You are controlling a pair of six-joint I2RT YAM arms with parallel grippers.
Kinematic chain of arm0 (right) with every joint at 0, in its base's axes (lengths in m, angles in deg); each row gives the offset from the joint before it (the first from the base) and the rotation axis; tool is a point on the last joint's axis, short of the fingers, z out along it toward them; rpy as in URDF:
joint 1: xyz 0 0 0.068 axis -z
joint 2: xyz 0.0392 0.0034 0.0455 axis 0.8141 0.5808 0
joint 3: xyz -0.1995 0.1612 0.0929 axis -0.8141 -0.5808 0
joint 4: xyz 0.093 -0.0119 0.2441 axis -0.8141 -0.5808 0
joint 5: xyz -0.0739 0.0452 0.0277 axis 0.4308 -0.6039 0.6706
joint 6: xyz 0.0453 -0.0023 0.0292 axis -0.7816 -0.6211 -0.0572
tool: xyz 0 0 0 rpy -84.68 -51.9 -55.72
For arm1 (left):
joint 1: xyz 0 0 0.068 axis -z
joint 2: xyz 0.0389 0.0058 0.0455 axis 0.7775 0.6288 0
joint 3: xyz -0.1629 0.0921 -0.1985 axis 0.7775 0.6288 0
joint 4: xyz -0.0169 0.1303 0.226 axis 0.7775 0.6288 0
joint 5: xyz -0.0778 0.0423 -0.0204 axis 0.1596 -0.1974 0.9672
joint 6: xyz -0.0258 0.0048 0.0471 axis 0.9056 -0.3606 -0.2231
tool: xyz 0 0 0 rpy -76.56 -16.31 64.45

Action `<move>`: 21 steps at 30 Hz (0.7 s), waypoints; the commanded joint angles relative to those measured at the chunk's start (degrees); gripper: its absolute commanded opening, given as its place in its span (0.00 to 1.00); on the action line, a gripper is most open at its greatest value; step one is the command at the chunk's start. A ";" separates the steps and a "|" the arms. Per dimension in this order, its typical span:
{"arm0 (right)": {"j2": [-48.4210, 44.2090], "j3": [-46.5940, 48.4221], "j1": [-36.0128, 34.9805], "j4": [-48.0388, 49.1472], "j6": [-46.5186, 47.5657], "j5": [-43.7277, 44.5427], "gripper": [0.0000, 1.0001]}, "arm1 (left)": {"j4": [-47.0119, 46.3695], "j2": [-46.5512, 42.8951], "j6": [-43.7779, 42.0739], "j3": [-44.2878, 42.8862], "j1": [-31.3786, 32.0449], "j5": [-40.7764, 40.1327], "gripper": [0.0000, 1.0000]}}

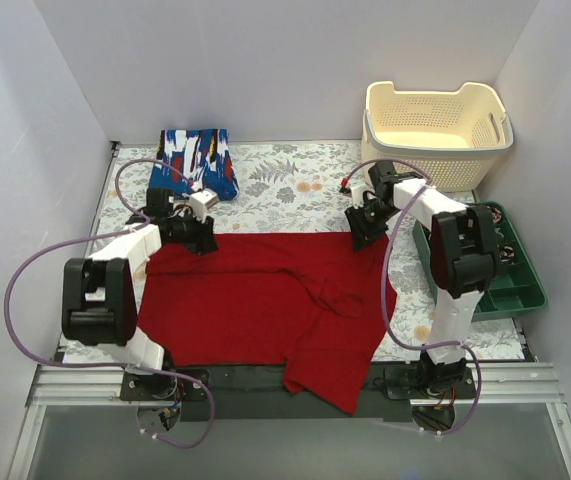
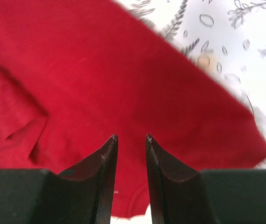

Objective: Fold and stack the mixed laundry pile
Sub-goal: Fold the T-shirt at the center of the board.

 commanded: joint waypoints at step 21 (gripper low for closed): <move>7.89 17.86 0.14 2.98 -2.25 -6.08 0.39 | 7.34 22.45 5.57 -30.26 -5.26 7.77 0.28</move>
